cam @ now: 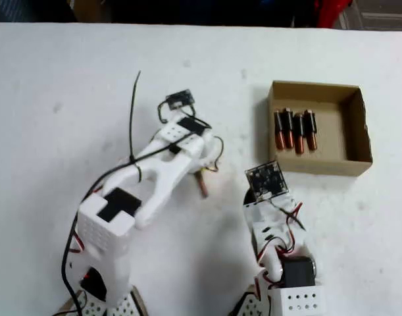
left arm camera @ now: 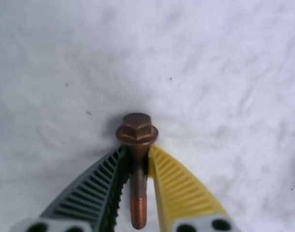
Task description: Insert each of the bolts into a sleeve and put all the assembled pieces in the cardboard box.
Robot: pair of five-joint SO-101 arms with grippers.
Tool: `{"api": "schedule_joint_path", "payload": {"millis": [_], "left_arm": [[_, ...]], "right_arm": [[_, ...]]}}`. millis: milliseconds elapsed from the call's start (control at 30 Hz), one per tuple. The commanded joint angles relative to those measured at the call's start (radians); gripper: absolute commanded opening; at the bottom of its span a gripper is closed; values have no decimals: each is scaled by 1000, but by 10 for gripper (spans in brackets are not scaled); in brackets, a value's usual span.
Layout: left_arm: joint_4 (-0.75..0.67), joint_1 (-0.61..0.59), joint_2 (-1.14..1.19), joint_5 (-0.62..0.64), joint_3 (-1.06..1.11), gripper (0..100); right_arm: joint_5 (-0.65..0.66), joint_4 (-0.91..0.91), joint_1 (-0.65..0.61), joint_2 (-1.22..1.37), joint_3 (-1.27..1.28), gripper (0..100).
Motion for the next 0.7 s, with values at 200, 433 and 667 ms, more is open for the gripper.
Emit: {"api": "schedule_joint_path", "payload": {"millis": [200,433,667], "left_arm": [[-15,-73,2,-35,-11,60],[71,-99,-5,-427,-18,57],[120,-93,-18,-592,-20,24]], "right_arm": [[-3,-22,-1,-12,-5,17],[-5,-22,-2,-12,-5,17],[-11,-24,-4,-10,-5,17]]}}
